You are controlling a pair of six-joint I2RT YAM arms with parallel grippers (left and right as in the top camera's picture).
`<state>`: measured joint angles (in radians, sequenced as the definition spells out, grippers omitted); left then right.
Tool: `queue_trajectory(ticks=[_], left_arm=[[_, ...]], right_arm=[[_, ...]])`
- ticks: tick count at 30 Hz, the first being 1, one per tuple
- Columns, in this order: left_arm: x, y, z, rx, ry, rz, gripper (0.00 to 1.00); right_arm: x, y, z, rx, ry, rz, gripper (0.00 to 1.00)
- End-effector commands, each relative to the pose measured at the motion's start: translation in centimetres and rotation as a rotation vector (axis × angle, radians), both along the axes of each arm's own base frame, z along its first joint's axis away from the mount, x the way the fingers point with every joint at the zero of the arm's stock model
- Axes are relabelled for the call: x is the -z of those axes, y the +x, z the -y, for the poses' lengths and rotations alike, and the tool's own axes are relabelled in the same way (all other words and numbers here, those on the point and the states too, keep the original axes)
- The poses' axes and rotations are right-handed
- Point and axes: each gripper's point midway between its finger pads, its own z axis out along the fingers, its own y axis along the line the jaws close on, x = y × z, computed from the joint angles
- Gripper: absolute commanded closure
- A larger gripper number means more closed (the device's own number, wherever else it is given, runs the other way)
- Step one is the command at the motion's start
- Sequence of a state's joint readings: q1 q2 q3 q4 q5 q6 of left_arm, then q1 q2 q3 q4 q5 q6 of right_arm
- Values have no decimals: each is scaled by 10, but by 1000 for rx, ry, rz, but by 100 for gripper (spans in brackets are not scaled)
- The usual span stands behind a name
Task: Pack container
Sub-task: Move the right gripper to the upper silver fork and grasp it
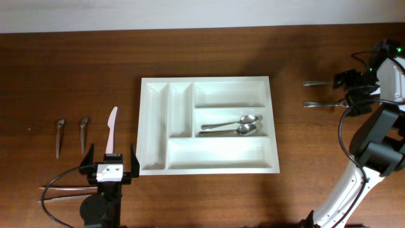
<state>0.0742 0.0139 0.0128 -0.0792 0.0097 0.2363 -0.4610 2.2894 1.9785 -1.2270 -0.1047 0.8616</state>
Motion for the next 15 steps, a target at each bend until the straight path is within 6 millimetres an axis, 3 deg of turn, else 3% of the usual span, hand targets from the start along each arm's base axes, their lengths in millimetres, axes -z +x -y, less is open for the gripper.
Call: queue_trajectory(ticks=[1,15], left_arm=[[1,0,0,-3,5,-1,1],[1,0,0,-2,5,0,1]], right_arm=[[13,-5,3,3,-20,-49,0],[43,-9,3,5,-8,-105,0]])
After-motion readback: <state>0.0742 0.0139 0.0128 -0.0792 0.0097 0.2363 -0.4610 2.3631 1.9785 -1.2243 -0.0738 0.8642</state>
